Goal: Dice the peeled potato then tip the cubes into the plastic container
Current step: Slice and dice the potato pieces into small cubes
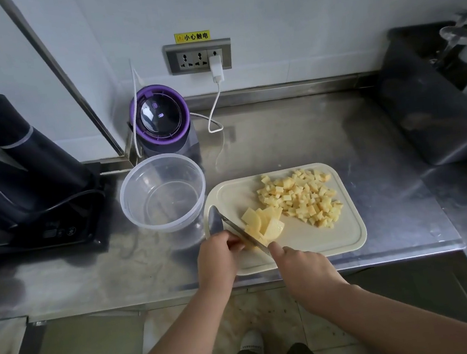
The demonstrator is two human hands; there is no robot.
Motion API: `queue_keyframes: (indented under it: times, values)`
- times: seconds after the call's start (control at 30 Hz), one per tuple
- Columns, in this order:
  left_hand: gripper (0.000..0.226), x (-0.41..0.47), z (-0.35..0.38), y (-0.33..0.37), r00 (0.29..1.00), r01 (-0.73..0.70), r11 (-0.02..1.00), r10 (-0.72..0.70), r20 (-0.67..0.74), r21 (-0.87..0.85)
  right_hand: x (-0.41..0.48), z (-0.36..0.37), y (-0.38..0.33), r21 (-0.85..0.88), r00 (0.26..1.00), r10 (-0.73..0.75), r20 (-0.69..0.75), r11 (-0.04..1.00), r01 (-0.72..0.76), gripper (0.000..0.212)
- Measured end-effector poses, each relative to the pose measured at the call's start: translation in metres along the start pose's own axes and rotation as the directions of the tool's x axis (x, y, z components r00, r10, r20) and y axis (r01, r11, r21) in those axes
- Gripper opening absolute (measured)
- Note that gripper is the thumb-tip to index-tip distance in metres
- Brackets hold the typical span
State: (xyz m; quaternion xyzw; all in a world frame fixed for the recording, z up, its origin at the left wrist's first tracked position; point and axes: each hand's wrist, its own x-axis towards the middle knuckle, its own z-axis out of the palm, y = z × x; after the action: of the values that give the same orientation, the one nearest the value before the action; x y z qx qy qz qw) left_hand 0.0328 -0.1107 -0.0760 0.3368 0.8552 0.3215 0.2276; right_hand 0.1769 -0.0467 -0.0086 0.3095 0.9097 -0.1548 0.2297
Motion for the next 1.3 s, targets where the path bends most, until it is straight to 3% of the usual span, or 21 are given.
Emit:
queue_keyframes:
  times: [0.23,0.4,1.0,1.3]
  values:
    - [0.005,0.000,0.000,-0.002,1.000,-0.022,1.000,0.022,-0.002,0.002,0.006,0.003,0.004,0.046,1.000,0.013,0.011,0.999,-0.013,0.050]
    - [0.009,-0.001,-0.003,-0.003,1.000,-0.027,1.000,0.027,-0.003,0.005,-0.002,0.005,0.007,0.121,0.997,0.019,-0.071,0.993,-0.010,0.055]
    - [0.009,-0.002,0.001,-0.005,0.998,-0.039,0.999,0.040,-0.039,0.025,0.000,0.005,0.001,0.015,0.999,-0.029,-0.039,0.999,0.030,0.050]
    - [0.005,-0.002,0.002,-0.007,0.997,-0.067,0.998,0.068,-0.046,0.010,0.004,0.006,0.005,0.100,1.000,0.024,-0.020,0.995,-0.022,0.053]
